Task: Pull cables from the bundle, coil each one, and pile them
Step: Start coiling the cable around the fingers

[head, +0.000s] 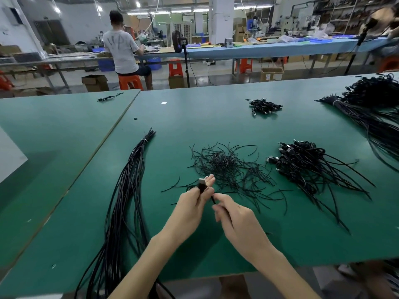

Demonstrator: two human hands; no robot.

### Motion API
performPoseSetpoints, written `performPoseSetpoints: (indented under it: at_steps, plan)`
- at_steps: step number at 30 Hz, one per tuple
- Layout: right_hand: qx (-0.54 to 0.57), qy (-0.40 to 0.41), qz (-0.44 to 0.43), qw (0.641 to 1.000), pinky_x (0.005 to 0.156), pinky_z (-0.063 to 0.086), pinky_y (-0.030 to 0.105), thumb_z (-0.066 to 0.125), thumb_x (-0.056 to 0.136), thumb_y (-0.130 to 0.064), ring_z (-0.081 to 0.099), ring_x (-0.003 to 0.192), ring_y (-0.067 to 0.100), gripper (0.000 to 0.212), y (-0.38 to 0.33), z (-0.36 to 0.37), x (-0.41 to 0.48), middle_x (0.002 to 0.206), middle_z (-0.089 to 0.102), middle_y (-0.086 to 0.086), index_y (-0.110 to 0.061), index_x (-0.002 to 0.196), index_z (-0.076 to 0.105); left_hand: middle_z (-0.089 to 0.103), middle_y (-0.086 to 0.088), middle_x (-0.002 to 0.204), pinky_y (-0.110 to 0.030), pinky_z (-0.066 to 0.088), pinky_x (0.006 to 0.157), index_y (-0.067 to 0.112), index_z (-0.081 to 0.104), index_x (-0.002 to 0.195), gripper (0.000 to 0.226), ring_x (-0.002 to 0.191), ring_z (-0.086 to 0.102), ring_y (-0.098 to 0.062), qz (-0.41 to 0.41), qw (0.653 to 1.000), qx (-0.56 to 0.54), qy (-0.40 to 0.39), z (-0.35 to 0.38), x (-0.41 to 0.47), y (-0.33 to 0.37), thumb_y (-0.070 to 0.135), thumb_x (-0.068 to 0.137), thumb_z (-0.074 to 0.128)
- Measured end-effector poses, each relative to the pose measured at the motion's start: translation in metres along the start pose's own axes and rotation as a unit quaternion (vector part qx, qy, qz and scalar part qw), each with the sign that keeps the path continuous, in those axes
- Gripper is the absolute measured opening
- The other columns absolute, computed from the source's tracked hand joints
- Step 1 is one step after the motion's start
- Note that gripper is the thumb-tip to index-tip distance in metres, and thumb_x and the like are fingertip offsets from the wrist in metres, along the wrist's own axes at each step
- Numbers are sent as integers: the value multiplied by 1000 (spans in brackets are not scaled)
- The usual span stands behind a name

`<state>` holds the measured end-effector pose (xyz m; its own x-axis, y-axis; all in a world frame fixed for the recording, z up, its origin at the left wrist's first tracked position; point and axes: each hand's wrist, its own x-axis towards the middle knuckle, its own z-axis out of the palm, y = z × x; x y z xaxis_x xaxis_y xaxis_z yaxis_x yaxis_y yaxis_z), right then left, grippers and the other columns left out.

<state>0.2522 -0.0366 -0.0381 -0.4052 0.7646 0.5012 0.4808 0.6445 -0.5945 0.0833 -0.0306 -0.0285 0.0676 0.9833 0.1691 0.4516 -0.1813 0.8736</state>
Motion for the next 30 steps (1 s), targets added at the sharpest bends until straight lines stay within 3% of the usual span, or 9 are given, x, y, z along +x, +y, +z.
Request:
performPoseSetpoints:
  at_steps: [2,5,8,10,13,17,22,27,30]
  plan:
    - [37,26,12,999,65,40,12,49,106,-22,50,61,-1,27,0,-3,-1,75,55,-14,-11,126,63,52,13,149,-15,29,118,20,57,145,60,137,42,12,-16,999,-30,-20,7,3,4,57,101,39]
    - [53,64,15,996,64,42,12,45,107,-28,51,59,1,33,-2,-7,-1,75,54,-13,-11,127,65,68,7,117,-28,41,103,28,70,130,74,113,62,-8,-40,995,-75,-56,7,8,5,81,93,34]
    - [44,60,4,997,70,41,7,50,105,-20,50,63,-9,32,-1,-5,-1,81,51,-22,-4,128,66,74,6,122,-33,36,113,30,71,130,64,127,61,-11,-76,983,-149,-79,4,6,5,72,100,33]
    - [15,55,-24,998,74,42,8,53,103,-15,48,66,-9,33,-4,-3,1,83,58,-15,0,128,67,72,3,130,-38,33,118,22,76,123,59,133,58,-11,-95,967,-227,-63,2,3,7,59,107,34]
    - [-18,50,-53,997,77,50,17,58,101,-15,61,72,8,29,-4,1,1,88,73,3,0,123,70,69,-7,134,-41,40,112,3,77,112,59,130,61,-20,-111,936,-334,-28,3,2,8,47,110,38]
    - [42,8,14,999,67,54,28,58,103,-22,57,58,7,13,1,1,0,64,58,-14,-11,105,65,68,-17,132,-44,51,101,3,78,106,50,127,64,-30,-98,895,-436,1,8,1,15,40,109,45]
    - [109,-8,51,993,56,51,26,55,105,-27,59,46,16,11,4,2,1,68,65,-6,-20,97,53,76,-15,108,-39,61,62,17,76,78,43,113,71,-32,-124,857,-498,43,11,6,19,42,104,52]
    - [180,7,116,977,54,52,33,62,102,-34,60,41,19,20,9,3,3,68,70,0,-27,97,44,67,-12,94,-33,60,73,16,67,74,39,88,73,-25,-126,823,-552,47,12,7,14,38,105,55]
    - [243,-19,158,957,69,55,35,65,99,-39,68,48,23,32,13,-1,5,78,75,-2,-30,123,46,55,-1,75,-30,56,69,18,57,73,36,69,62,-18,-131,800,-585,16,10,8,16,37,103,55]
